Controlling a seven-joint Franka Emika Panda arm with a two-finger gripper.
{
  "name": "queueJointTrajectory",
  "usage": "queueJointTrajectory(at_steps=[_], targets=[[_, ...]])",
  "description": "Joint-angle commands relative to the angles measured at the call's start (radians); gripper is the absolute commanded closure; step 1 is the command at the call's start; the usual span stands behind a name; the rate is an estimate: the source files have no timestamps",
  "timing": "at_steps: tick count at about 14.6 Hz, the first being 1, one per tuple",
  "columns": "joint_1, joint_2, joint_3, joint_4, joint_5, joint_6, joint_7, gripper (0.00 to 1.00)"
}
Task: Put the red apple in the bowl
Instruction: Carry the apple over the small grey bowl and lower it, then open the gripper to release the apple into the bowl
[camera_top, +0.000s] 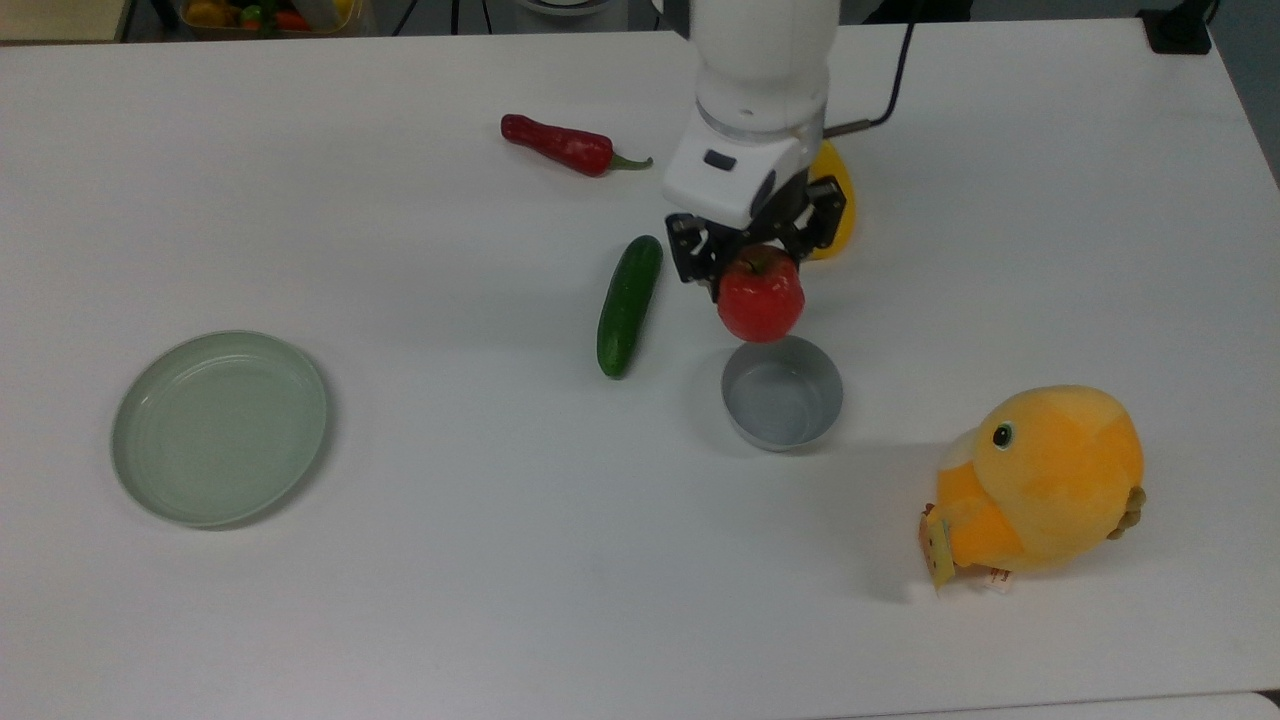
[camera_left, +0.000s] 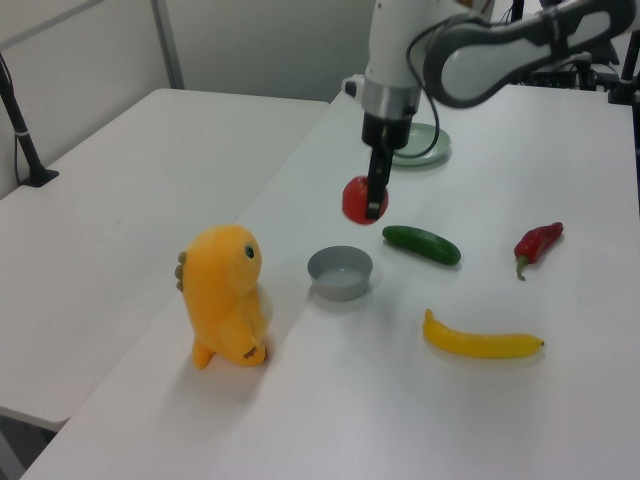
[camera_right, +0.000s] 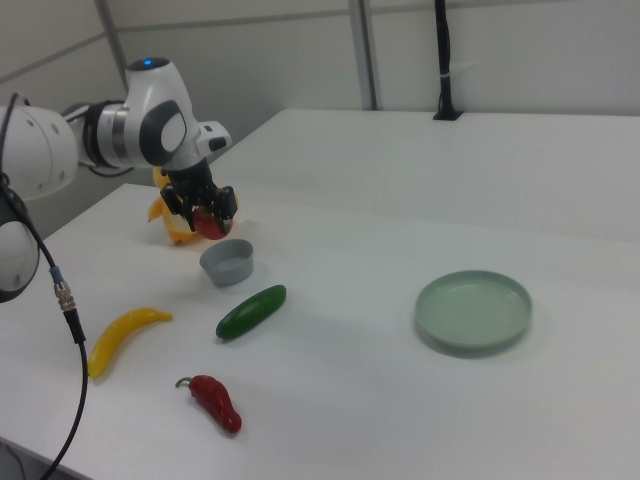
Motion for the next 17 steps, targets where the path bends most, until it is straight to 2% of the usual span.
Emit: queueJointTrajectory(at_steps=[1,3,7,8,9,11,13,17], targets=[[0.032,0.073,-0.01,0.03,-0.003,0.103,0.02,0.87],[0.032,0.125,-0.01,0.029,-0.006,0.155,0.02,0.87],[0.031,0.155,-0.01,0.021,-0.006,0.222,0.018,0.87],[0.031,0.158,-0.011,0.021,-0.007,0.222,0.018,0.83],[0.029,0.159,-0.01,0.021,-0.012,0.222,0.017,0.71],[0.026,0.155,-0.01,0.009,-0.029,0.22,0.02,0.29],[0.019,0.147,-0.01,-0.014,-0.027,0.217,0.02,0.0],[0.0,0.059,-0.01,-0.053,-0.026,0.203,0.02,0.0]])
